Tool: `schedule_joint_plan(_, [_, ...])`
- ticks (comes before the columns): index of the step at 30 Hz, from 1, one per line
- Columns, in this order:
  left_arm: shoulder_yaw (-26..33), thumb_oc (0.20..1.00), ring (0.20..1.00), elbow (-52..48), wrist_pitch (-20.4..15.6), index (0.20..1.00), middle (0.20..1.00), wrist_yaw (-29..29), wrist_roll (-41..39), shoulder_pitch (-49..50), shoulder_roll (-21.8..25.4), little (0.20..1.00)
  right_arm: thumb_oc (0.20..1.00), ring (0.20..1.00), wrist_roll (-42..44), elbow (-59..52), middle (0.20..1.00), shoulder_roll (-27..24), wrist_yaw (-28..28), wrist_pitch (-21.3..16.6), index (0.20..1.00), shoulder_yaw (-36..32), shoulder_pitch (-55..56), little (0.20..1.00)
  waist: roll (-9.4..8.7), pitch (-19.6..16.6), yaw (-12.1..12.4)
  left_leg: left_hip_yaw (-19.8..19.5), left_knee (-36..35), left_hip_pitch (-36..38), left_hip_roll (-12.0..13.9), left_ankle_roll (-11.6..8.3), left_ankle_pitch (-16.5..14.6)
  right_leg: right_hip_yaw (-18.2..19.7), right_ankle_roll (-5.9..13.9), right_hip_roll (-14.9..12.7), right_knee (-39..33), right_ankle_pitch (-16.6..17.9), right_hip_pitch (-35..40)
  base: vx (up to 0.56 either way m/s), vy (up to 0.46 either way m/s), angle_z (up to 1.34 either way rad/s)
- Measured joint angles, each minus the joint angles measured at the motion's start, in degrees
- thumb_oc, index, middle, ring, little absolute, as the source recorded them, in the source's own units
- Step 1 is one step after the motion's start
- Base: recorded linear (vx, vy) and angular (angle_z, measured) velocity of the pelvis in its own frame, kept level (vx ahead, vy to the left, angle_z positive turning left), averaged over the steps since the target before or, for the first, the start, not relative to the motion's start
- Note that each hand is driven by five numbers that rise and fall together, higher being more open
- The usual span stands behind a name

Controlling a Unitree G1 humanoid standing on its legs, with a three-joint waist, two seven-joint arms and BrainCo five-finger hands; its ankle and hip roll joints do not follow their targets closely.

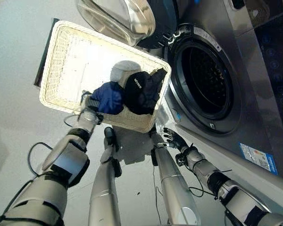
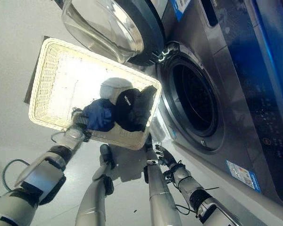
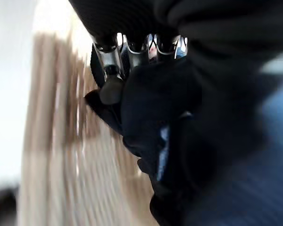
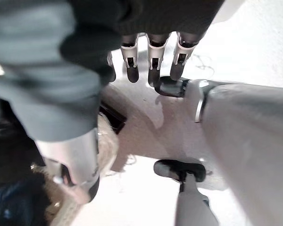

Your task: Put the clothes into the washing machine.

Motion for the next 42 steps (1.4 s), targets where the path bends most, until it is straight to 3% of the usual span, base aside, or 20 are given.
schedule_joint_plan(5, [4.1,0.2,0.2,-6.0,-6.2,0.2,0.2,3.5,-5.7,8.4,-6.5,0.2,1.0,1.0,2.5,0.7,1.0,1.6,-1.7,-2.0,1.0,-1.6,1.6,1.0,-0.09,0.1,3.1,-3.2,-3.3,4.9,0.4,-1.55,2.3,-2.6,-1.13,0.5,0.6,-1.8,4.6,-0.04,-0.111,0.22])
schedule_joint_plan(7, [4.2,0.2,0.2,-7.7,-7.3,0.2,0.2,5.4,-5.6,10.4,-6.7,0.2,1.0,1.0,3.4,0.5,1.0,1.5,-2.2,-2.9,1.0,-2.3,1.7,1.0,-0.07,0.1,4.3,-4.1,-5.4,6.5,0.6,-2.32,3.2,-3.4,-1.57,0.8,0.7,-2.2,5.4,-0.02,-0.039,0.16])
schedule_joint_plan(10, [5.0,0.2,0.2,-10.5,-8.4,0.2,0.2,8.7,-5.5,13.0,-5.9,0.2,1.0,1.0,4.5,-0.3,1.0,1.1,-3.2,-4.1,1.0,-4.9,2.0,1.0,0.18,0.2,6.2,-4.8,-8.0,8.1,0.8,-2.77,5.0,-4.4,-1.96,0.9,0.8,-2.2,6.3,-0.02,-0.018,0.13])
schedule_joint_plan(21, [10.1,0.2,0.2,-16.6,-9.6,0.2,0.2,13.0,-2.6,20.7,-4.9,0.2,1.0,1.0,4.8,-7.9,1.0,-2.0,-5.1,-7.6,1.0,-7.2,4.9,1.0,3.02,1.9,9.2,-7.3,-12.4,16.2,0.6,-2.62,6.6,-7.2,-2.48,0.6,-2.3,-1.9,15.2,-0.01,0.021,0.1])
schedule_joint_plan(25, [9.8,0.2,0.2,-21.5,-9.8,0.2,0.2,14.5,1.9,24.6,-4.5,0.2,1.0,1.0,4.4,-15.4,1.0,-3.5,-6.0,-7.8,1.0,-8.2,6.2,1.0,3.13,2.0,10.6,-7.4,-15.2,21.0,0.7,-2.73,7.2,-7.9,-2.03,0.7,-5.1,-1.8,20.0,0.0,0.055,0.07])
schedule_joint_plan(30, [8.2,0.2,0.2,-23.6,-10.7,0.2,0.2,13.4,4.3,24.9,-4.4,0.2,1.0,1.0,4.3,-18.1,1.0,-3.4,-6.0,-7.3,1.0,-8.5,4.1,1.0,3.13,2.0,10.9,-7.6,-15.9,21.0,0.6,-2.52,7.9,-8.4,-1.87,0.6,-5.9,-1.4,20.6,0.0,0.053,0.06])
schedule_joint_plan(32, [6.2,0.2,0.2,-27.9,-11.2,0.2,0.2,10.2,6.3,26.6,-2.9,0.2,1.0,1.0,4.2,-21.1,1.0,-3.7,-5.8,-6.3,1.0,-8.3,4.9,1.0,3.18,2.0,11.0,-7.7,-16.2,21.3,0.6,-2.43,8.3,-8.6,-2.02,0.5,-6.6,-0.9,21.0,-0.01,0.02,0.01])
schedule_joint_plan(35, [2.7,0.2,0.2,-32.0,-14.8,0.2,0.2,0.5,8.0,26.9,-2.1,0.2,1.0,1.0,2.4,-23.1,1.0,-3.4,-5.1,-5.6,1.0,-7.9,4.5,1.0,3.28,2.1,11.1,-7.7,-16.7,22.5,0.5,-2.42,8.3,-8.9,-2.03,0.5,-7.7,-0.6,22.6,-0.02,0.068,0.02])
schedule_joint_plan(39, [-1.5,0.2,0.2,-35.5,-18.1,0.2,0.2,-13.6,7.0,26.1,-0.7,0.2,1.0,1.0,-0.2,-23.4,1.0,-4.2,-3.5,-1.8,1.0,-6.4,1.5,1.0,4.19,2.5,12.3,-7.7,-17.0,23.0,0.5,-2.35,8.5,-9.1,-1.71,0.4,-8.1,-0.6,23.1,-0.01,0.055,-0.01])
schedule_joint_plan(42, [-2.5,0.2,0.2,-36.4,-18.4,0.2,0.2,-21.2,3.6,25.6,-0.3,0.2,1.0,1.0,-0.8,-23.4,1.0,-4.4,-2.5,0.5,1.0,-4.6,-0.6,1.0,4.46,2.6,12.3,-7.7,-17.0,23.0,0.5,-2.32,8.5,-9.1,-1.69,0.4,-8.2,-0.6,23.2,0.0,0.012,0.0])
